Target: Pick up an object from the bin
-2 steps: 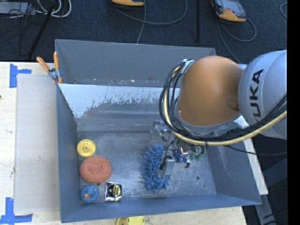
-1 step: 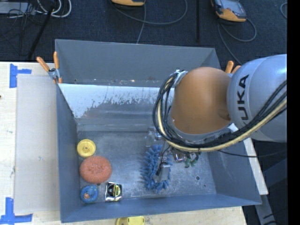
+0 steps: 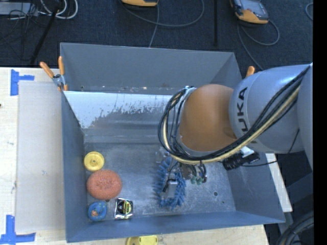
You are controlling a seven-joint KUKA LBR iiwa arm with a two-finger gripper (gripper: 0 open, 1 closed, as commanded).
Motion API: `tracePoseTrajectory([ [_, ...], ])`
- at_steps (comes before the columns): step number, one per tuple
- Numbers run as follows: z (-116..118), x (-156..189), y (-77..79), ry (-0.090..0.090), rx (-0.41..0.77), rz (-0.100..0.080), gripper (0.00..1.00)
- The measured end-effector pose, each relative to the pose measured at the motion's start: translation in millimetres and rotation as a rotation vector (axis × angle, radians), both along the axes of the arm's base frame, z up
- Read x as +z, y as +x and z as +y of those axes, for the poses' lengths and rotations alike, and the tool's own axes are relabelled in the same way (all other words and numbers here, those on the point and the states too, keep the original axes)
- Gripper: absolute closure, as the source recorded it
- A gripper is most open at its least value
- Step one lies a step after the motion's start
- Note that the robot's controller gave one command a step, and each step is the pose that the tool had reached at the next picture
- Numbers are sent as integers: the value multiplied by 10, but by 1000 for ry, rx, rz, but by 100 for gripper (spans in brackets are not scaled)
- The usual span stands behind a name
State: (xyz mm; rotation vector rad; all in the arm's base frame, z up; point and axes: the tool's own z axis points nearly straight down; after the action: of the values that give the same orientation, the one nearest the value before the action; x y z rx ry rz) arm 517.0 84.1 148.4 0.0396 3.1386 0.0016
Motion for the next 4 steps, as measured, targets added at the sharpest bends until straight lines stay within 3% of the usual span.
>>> tracePoseTrajectory([
  [1,-37,-346,-149,-2,-39,7,0],
  [2,-371,-537,-5,0,185,2,0],
  [3,-462,-794,-271,0,71,7,100],
  [4,-464,-794,-270,0,69,7,100],
])
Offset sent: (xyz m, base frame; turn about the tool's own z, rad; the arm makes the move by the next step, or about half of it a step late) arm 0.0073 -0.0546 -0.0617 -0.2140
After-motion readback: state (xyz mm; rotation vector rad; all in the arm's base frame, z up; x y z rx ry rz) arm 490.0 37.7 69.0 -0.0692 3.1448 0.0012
